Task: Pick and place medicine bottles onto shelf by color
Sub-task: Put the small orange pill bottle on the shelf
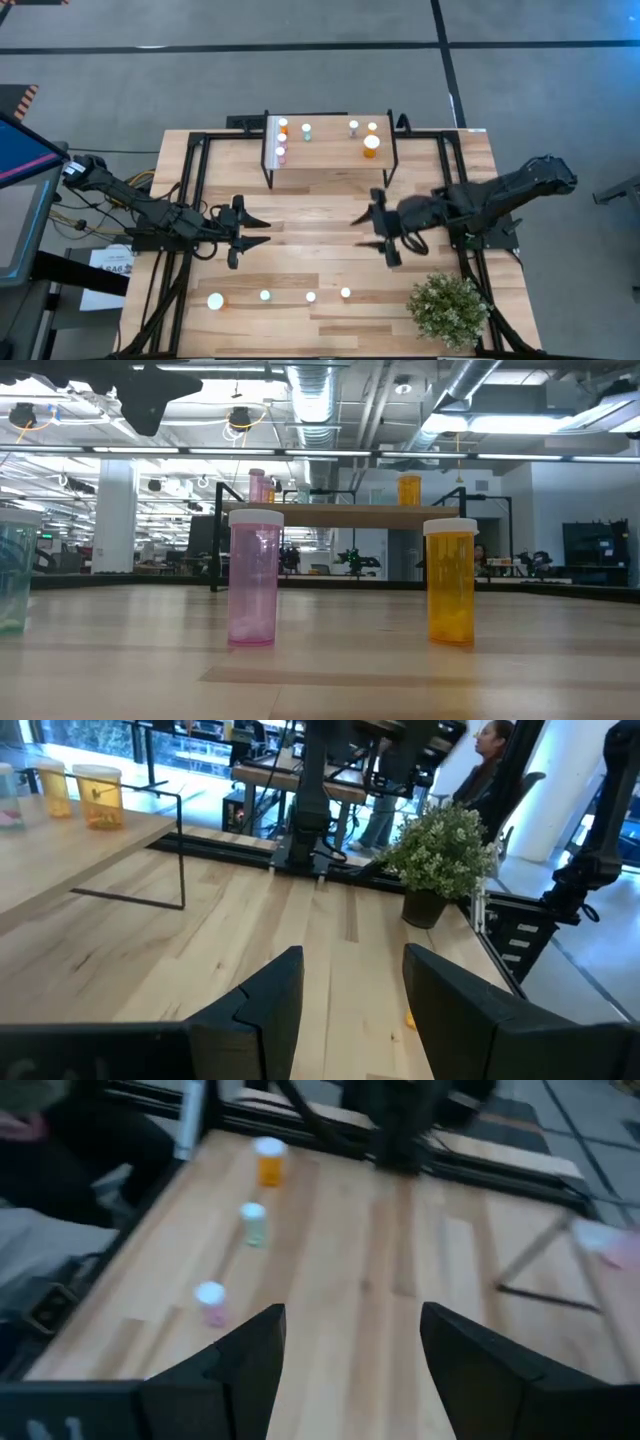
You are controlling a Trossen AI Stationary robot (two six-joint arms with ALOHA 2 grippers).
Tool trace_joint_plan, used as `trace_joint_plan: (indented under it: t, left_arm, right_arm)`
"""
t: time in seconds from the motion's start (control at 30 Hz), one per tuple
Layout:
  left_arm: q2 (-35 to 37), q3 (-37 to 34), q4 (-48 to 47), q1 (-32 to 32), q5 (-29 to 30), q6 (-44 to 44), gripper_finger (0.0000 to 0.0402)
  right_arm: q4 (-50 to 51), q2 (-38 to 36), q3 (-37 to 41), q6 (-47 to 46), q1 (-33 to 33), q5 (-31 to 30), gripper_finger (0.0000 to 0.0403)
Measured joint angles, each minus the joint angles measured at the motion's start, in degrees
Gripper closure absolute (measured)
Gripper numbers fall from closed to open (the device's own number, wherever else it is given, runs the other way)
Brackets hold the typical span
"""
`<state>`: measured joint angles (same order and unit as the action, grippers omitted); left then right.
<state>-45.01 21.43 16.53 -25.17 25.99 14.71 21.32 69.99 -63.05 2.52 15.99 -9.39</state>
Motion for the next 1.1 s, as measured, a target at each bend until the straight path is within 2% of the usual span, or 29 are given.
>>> trace_joint_plan:
  t: [0.17,0.43,0.77,0.87,1.1]
  left_arm:
    - [0.0,0.0,0.0,0.0,0.4,0.0,0.0242]
    - [0.0,0.0,-0.2,0.0,-0.1,0.8,0.0242]
    - [0.0,0.0,-0.5,0.0,-0.1,0.5,0.0242]
    - [0.0,0.0,-0.5,0.0,-0.1,0.6,0.0242]
    - [0.0,0.0,-0.3,0.0,-0.1,0.2,0.0242]
  right_arm:
    - [-7.1,3.4,2.3,-0.1,4.6,0.0,0.0148]
    - [-11.9,11.2,2.4,-1.1,10.1,-0.6,0.0148]
    - [-14.1,13.8,2.8,-0.4,10.2,-1.0,0.0148]
    - [-19.2,11.9,7.3,-0.7,10.1,-1.1,0.0148]
    - [-38.4,5.9,22.2,-4.0,9.3,-0.3,0.0148]
